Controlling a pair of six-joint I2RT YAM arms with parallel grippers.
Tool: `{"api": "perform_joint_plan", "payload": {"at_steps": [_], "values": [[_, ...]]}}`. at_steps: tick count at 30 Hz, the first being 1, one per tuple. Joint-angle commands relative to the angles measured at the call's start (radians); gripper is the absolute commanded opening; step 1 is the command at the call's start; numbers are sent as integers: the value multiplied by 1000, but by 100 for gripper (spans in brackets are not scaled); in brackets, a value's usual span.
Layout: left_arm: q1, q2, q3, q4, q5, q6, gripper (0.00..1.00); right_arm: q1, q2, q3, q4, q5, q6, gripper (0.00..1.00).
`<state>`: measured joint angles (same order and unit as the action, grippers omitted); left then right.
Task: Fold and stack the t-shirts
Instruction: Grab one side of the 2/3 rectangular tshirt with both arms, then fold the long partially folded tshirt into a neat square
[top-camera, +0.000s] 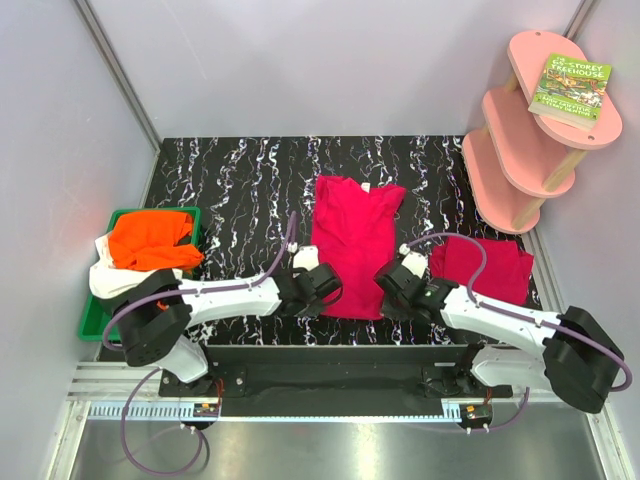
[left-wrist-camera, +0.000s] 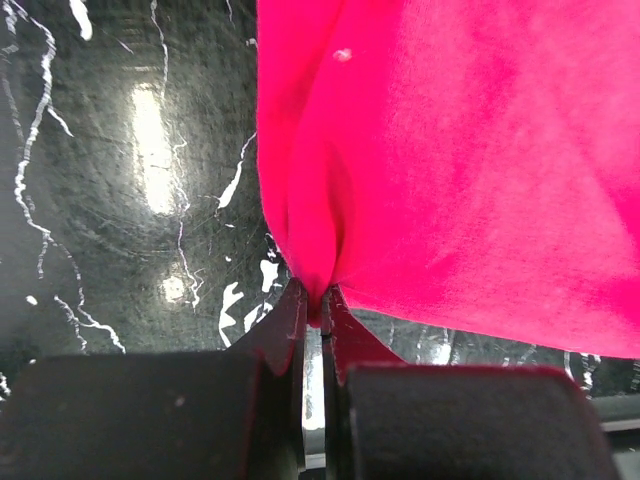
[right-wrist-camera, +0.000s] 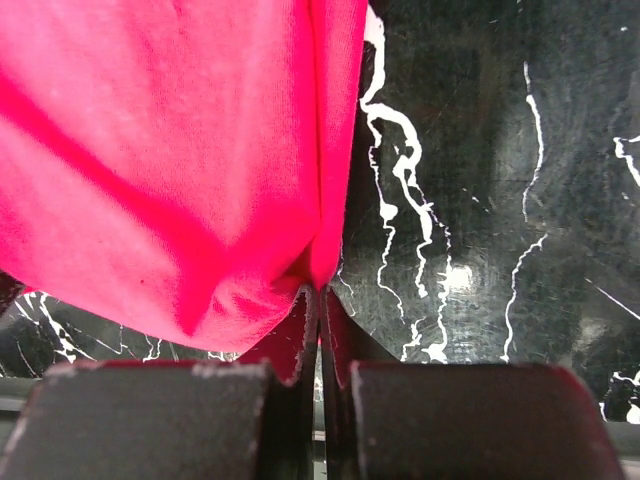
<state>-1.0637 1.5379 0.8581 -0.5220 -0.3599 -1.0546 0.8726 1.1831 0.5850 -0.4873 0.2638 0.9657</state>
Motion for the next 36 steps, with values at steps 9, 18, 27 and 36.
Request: {"api": "perform_joint_plan", "payload": {"at_steps": [9,18,27,36], "values": [[-24,-70,29,-18,-97,-13,0,11,13,38,-66,63,-35,0],[-39,-130,84,-62,-154,-7,0,9,-10,163,-131,152,-97,0],[-36,-153,174,-95,-226,71,0,6,39,280,-155,250,-176,0],[53,-117,288,-110,-255,165,0,-98,142,437,-158,282,-246,0]]}}
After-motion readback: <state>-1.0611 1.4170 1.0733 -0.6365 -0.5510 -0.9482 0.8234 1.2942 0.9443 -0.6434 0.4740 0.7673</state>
